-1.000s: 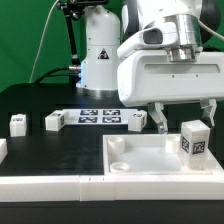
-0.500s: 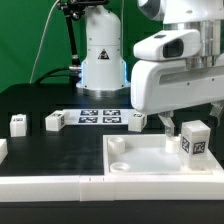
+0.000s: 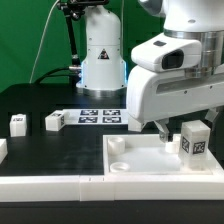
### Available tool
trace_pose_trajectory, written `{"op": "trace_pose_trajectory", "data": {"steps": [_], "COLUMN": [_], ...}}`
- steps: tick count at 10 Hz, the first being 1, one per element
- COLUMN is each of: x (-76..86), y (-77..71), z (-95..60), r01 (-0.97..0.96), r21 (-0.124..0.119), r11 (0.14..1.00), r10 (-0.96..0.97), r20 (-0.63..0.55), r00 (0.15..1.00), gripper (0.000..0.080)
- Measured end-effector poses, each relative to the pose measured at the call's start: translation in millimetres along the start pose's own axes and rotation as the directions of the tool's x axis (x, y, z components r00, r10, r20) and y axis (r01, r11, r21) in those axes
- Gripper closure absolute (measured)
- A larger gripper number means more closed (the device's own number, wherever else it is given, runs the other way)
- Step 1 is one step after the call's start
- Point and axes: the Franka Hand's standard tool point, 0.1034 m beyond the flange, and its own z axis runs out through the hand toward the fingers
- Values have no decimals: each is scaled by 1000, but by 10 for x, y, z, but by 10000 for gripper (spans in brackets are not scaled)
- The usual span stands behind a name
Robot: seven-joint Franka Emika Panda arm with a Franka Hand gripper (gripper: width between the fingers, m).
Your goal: Assemble one leg
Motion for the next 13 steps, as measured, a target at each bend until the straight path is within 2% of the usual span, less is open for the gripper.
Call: {"op": "trace_pose_trajectory", "data": {"steps": [3, 4, 6, 8, 9, 10, 13], "x": [174, 227, 224, 223, 224, 224, 224], "y": [35, 50, 51, 50, 51, 51, 50], "z": [-153, -146, -118, -116, -117, -117, -117], "r01": [-9, -8, -7, -7, -7, -7, -40], "r21": [3, 2, 1, 1, 1, 1, 2], "r11": [1000, 1000, 1000, 1000, 1000, 1000, 999], "r10": [9, 8, 7, 7, 7, 7, 40], "r20": [4, -3, -6, -5, -6, -6, -6], "r00": [1000, 1000, 1000, 1000, 1000, 1000, 999], "gripper": [151, 151, 151, 428, 428, 509, 509]}}
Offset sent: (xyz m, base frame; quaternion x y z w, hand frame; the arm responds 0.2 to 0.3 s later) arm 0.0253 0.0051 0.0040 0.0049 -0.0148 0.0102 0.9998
